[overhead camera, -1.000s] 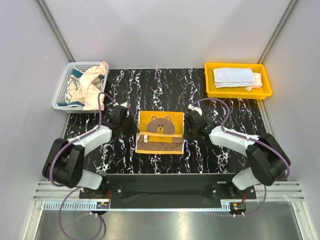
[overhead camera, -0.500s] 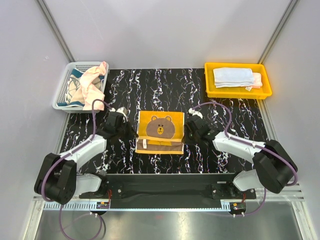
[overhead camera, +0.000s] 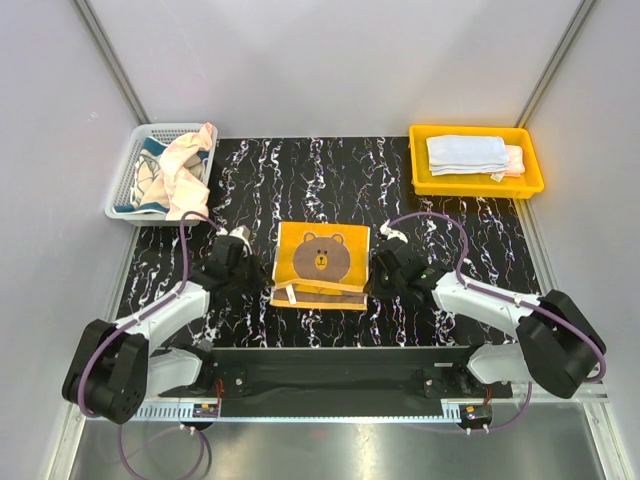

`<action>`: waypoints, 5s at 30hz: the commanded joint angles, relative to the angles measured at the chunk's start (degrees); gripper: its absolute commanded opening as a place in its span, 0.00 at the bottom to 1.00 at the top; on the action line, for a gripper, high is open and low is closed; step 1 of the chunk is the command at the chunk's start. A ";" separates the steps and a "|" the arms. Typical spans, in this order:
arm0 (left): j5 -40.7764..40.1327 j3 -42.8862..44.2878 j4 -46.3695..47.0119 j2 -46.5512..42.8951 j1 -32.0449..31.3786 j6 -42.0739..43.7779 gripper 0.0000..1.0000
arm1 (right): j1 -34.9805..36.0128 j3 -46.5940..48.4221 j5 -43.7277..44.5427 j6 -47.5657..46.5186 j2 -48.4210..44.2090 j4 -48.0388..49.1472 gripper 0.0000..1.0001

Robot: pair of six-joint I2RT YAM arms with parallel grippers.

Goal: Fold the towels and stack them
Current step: Fold the towel

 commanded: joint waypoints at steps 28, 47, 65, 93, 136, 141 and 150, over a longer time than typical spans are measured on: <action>-4.39 2.59 -11.97 -13.33 -0.30 -1.27 0.18 | 1.53 1.32 0.20 0.80 -9.97 -6.27 0.30; 1.06 -3.46 2.35 2.23 -3.81 -5.49 0.11 | 1.61 -3.24 -6.39 5.80 1.29 3.74 0.27; -2.81 -9.18 -3.08 -8.13 -7.33 -12.96 0.08 | 1.70 -3.69 3.26 7.82 -6.69 -11.18 0.31; -18.10 49.43 -20.22 40.02 -1.97 13.13 0.24 | -13.85 37.27 4.94 -9.84 31.69 -9.78 0.37; -7.03 46.45 -5.47 44.33 4.89 9.71 0.37 | -15.17 44.12 6.17 -11.16 37.41 -6.79 0.38; -5.89 45.48 -3.88 43.80 5.06 9.45 0.38 | -15.17 43.60 6.00 -11.24 38.20 -6.97 0.38; -6.94 47.42 -6.87 45.74 5.06 9.63 0.38 | -15.17 43.34 5.39 -11.07 39.52 -7.50 0.38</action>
